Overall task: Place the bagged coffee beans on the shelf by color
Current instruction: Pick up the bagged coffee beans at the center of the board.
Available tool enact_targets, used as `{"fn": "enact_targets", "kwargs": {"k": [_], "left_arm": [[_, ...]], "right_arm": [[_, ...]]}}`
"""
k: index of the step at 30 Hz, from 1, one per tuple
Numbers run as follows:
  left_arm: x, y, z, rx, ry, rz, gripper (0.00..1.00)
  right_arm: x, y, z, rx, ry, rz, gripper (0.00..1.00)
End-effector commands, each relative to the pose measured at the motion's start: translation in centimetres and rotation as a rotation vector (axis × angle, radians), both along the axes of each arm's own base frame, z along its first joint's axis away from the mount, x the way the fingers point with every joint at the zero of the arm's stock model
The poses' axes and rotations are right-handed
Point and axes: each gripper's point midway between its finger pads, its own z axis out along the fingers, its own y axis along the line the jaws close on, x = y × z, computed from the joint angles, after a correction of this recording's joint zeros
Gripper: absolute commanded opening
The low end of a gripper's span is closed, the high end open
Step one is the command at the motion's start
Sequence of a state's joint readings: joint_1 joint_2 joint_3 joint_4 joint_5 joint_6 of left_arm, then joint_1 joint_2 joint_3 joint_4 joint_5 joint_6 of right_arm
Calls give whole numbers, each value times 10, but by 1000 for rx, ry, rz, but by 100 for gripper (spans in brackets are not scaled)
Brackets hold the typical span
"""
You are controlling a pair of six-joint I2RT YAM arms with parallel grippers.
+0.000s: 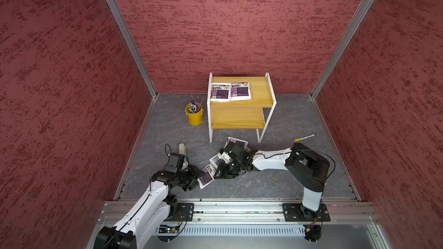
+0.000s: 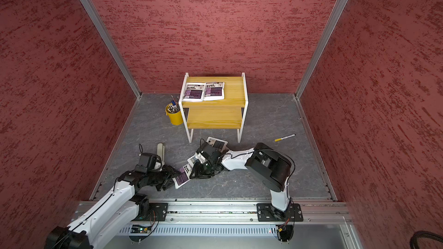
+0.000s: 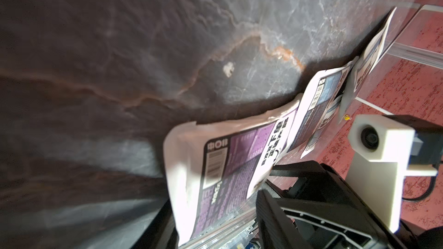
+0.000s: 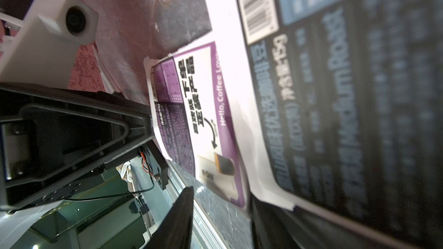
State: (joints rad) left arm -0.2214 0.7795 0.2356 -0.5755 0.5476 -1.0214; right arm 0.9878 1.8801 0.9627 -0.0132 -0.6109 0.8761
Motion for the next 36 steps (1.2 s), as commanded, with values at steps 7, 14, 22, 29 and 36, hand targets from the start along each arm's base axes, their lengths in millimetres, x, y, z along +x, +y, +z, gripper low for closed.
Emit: {"fn": "enact_targets", "kwargs": {"k": [7,14,22,29,36], "left_arm": [[-15,19,-17,102,45,32,27],[-14,19,-9,94,26,35,4],[-6,17,34,82,-58,5,0],[2,9,86,82,-137,-101,3],[5,-10,139,-29,-255,-168,3]], "right_arm": [[-8,-4,-18,-31,23,2,41],[-8,-6,-14,-29,16,-1,42],[-8,-27,11,-59,-59,-25,49],[-2,-58,61,-81,-228,-54,63],[6,-87,132,-19,-385,-130,76]]}}
